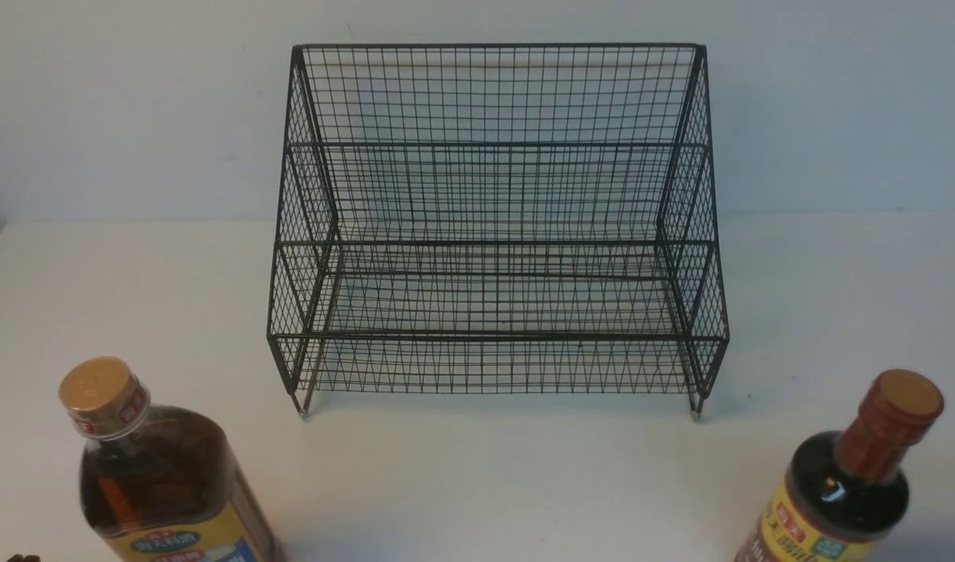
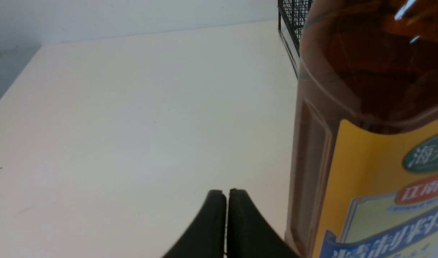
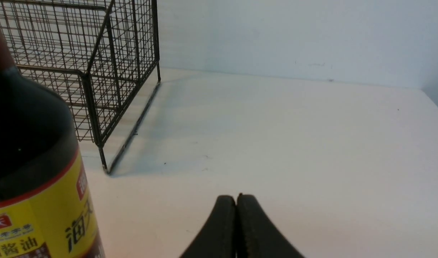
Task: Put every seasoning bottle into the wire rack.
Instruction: Use the right arm to grab the condiment bottle closest to it
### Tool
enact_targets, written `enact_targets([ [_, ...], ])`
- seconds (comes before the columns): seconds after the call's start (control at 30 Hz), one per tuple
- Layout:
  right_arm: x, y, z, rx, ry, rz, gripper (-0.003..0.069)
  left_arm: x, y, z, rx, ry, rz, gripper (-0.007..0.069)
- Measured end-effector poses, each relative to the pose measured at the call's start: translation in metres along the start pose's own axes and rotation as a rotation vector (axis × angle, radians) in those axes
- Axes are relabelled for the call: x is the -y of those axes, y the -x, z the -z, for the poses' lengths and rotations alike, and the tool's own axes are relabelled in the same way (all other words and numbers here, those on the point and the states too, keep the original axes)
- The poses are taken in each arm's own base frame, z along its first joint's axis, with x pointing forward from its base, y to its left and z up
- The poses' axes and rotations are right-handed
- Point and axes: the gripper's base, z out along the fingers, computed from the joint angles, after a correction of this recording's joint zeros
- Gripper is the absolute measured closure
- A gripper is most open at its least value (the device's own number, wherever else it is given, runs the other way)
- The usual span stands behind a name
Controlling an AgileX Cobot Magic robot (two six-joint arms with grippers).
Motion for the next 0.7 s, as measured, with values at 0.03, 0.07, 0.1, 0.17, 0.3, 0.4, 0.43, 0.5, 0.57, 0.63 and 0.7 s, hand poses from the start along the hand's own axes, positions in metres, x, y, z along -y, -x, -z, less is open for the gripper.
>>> enact_targets([
  [0.03, 0.0, 0.0, 0.0, 0.003, 0.001, -0.003, 0.0674, 0.0, 0.0, 0.0, 0.0, 0.0, 0.0, 0.0633],
  [0.07, -0.001, 0.001, 0.0, 0.015, 0.013, -0.078, 0.0674, 0.0, 0.0, 0.0, 0.0, 0.0, 0.0, 0.0633],
  [0.1, -0.002, 0.001, 0.0, 0.022, 0.025, -0.154, 0.0674, 0.0, 0.0, 0.0, 0.0, 0.0, 0.0, 0.0633],
  [0.17, -0.005, 0.003, 0.0, 0.038, 0.062, -0.366, 0.0674, 0.0, 0.0, 0.0, 0.0, 0.0, 0.0, 0.0633],
  [0.3, -0.009, 0.007, 0.0, 0.053, 0.129, -0.743, 0.0674, 0.0, 0.0, 0.0, 0.0, 0.0, 0.0, 0.0633],
  [0.4, -0.011, 0.01, 0.001, 0.061, 0.167, -0.941, 0.0674, 0.0, 0.0, 0.0, 0.0, 0.0, 0.0, 0.0633],
  [0.43, -0.011, 0.012, 0.001, 0.072, 0.181, -1.01, 0.0674, 0.0, 0.0, 0.0, 0.0, 0.0, 0.0, 0.0633],
  [0.5, -0.011, 0.013, 0.001, 0.081, 0.188, -1.013, 0.0674, 0.0, 0.0, 0.0, 0.0, 0.0, 0.0, 0.0633],
  [0.57, -0.013, 0.027, 0.007, 0.086, 0.217, -0.919, 0.0674, 0.0, 0.0, 0.0, 0.0, 0.0, 0.0, 0.0633],
  [0.63, -0.013, 0.048, 0.017, 0.125, 0.249, -0.803, 0.0674, 0.0, 0.0, 0.0, 0.0, 0.0, 0.0, 0.0633],
  [0.7, -0.013, 0.088, 0.041, 0.203, 0.295, -0.614, 0.0674, 0.0, 0.0, 0.0, 0.0, 0.0, 0.0, 0.0633],
])
